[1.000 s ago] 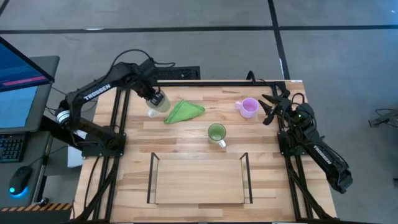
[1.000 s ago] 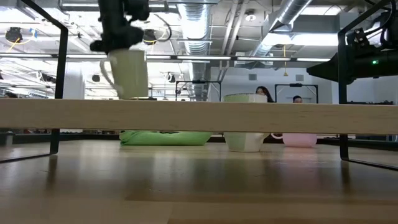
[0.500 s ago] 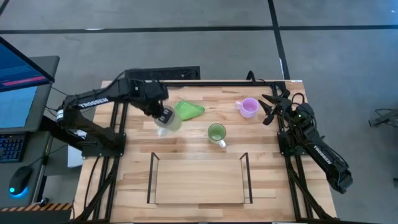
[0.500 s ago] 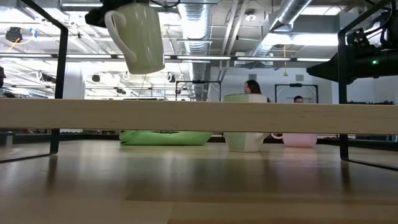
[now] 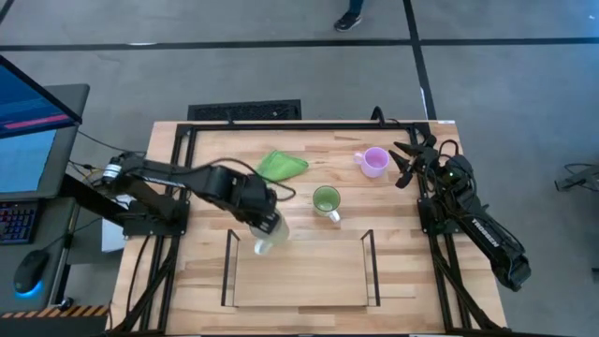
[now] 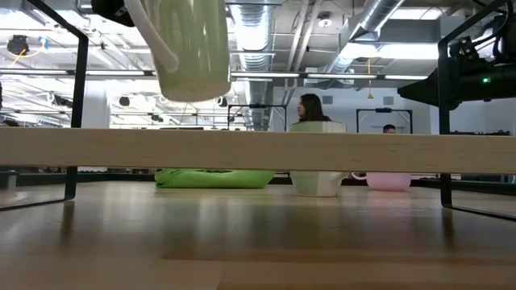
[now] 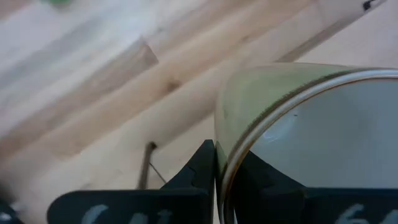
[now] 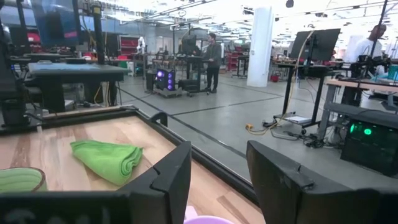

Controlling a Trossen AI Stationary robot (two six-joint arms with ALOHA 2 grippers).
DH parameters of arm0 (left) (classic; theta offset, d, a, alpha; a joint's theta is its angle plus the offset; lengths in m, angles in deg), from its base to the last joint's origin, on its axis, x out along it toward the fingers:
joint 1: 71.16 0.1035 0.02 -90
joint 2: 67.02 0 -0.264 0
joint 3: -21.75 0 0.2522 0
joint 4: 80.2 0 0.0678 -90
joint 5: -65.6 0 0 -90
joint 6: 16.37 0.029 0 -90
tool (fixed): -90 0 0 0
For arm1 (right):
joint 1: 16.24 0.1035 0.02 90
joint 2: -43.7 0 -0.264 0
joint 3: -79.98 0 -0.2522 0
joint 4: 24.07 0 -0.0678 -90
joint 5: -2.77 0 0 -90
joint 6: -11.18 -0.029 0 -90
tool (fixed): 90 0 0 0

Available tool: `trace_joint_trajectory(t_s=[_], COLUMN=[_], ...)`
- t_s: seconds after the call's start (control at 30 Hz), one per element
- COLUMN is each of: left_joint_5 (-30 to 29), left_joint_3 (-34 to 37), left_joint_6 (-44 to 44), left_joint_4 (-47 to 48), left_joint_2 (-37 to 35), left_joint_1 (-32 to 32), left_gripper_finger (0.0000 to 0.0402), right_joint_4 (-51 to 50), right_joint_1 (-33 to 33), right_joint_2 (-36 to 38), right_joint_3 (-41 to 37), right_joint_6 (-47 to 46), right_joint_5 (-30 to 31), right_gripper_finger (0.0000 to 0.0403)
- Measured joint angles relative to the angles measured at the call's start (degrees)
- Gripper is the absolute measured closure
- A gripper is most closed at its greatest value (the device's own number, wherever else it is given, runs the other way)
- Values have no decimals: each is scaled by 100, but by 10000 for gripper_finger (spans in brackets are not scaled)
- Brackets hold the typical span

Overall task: Stack small to large cups/mugs on shelf
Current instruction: Put the light green mug on the shelf

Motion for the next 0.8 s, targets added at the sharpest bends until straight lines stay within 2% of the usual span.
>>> trace_joint_trajectory(t_s=[0.3,0.53,0.63,0.8], left_joint_5=[159,-104,-86,287], left_joint_3=[0,-2,-11,-11], left_joint_6=[-1142,-2139,-2381,-2406], left_joint_4=[11,31,-67,-360], left_joint_2=[278,289,497,915], left_joint_1=[-556,-971,-1134,-1261], left_gripper_finger=[391,391,391,391], right_joint_4=[0,2,2,6], right_joint_1=[0,0,0,0], right_joint_2=[0,0,0,-18], right_joint_3=[0,0,0,0], right_joint_6=[39,95,169,213], right_joint_5=[0,0,0,2], right_gripper_finger=[226,226,226,226])
